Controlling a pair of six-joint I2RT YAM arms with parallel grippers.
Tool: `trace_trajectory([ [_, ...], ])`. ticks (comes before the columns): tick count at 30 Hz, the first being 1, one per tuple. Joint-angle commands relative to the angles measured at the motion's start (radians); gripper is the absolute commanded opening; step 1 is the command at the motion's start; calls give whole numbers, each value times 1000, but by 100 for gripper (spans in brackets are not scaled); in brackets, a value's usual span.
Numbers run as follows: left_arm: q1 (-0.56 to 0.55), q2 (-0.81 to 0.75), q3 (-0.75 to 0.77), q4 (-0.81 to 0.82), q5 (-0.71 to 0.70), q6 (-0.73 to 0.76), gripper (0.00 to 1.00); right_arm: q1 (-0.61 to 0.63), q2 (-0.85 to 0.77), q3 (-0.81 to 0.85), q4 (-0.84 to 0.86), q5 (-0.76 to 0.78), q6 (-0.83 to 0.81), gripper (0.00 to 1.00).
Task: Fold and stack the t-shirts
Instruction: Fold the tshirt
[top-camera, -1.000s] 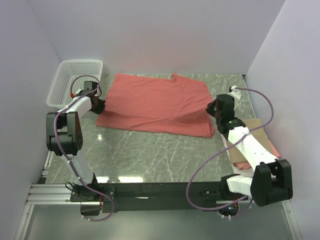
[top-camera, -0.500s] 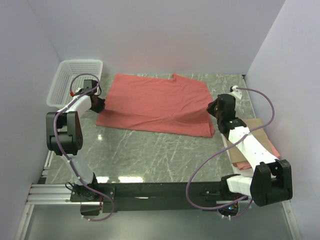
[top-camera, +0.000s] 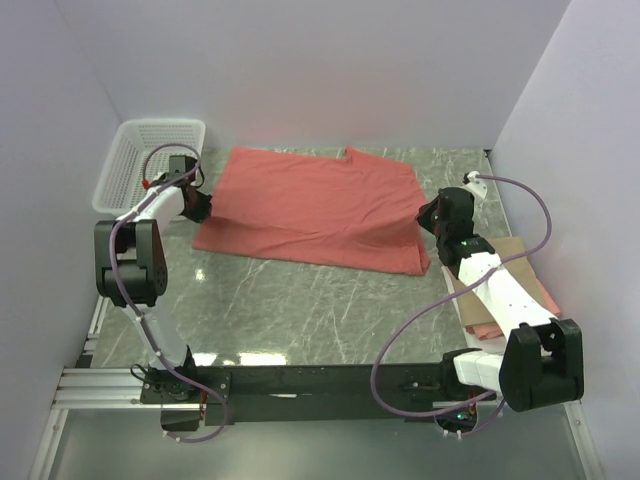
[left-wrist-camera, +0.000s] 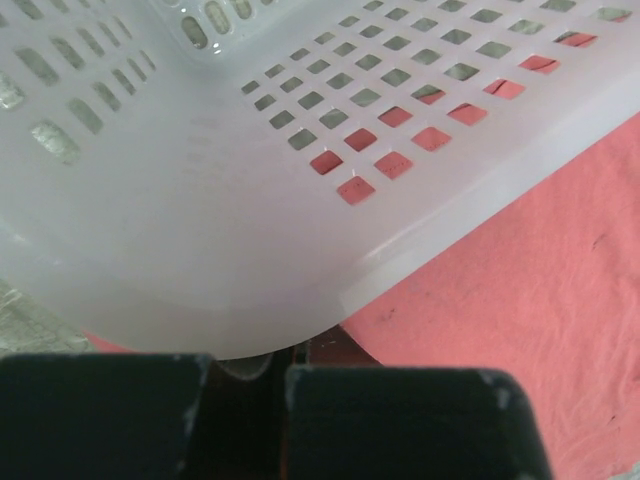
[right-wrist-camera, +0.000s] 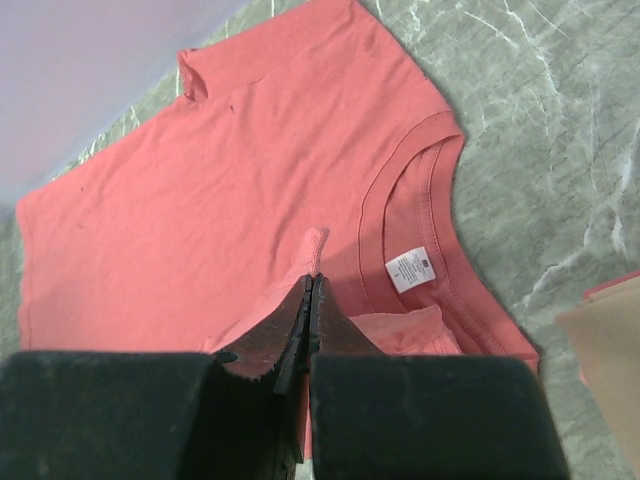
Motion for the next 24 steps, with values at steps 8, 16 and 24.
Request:
trace_trajectory([
  [8, 13, 33, 35, 80, -27, 20, 1, -23, 80, 50, 61, -30, -19, 0],
  [16, 13, 9, -13, 182, 30, 71, 40, -64, 192, 125, 18, -71, -28, 0],
  [24, 8, -25, -31, 213, 119, 101, 47, -66, 261, 157, 33, -154, -51, 0],
])
